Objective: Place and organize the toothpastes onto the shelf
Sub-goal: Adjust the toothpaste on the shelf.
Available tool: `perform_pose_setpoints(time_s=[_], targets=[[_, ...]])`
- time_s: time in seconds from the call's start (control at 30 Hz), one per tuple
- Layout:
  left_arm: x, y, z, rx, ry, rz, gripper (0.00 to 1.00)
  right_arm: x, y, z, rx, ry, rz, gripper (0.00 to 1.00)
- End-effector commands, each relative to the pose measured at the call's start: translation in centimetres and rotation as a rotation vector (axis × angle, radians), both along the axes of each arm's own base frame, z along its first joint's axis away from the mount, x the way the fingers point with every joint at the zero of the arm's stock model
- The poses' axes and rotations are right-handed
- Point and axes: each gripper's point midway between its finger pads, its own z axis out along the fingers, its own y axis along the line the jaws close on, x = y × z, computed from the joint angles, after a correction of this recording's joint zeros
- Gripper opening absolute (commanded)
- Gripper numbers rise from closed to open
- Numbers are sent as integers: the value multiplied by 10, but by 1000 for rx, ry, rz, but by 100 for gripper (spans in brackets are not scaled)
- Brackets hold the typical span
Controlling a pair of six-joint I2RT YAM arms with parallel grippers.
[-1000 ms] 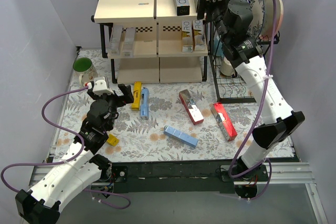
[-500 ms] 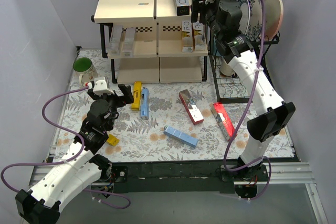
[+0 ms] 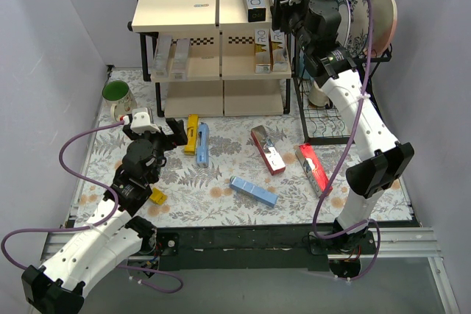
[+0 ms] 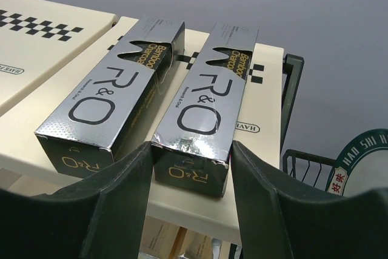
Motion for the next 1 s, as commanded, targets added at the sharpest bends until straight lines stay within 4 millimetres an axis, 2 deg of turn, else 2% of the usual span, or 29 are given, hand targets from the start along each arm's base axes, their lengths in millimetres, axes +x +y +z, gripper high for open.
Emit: perform_pose_setpoints(time_s=[0.0,0.13,0.57,0.97], targets=[[0,3,16,-10,-29,10,98,-13,-2,27,48,-47,26,57],[0,3,17,-9,-30,9,98,-16,0,25,57,-39,26,57],[0,4,18,-12,-33,15,98,-22,1,24,52,-40,-128,59],[-1,6,21,-16,-39,18,98,-28,10,26,46,-48,-149,59]])
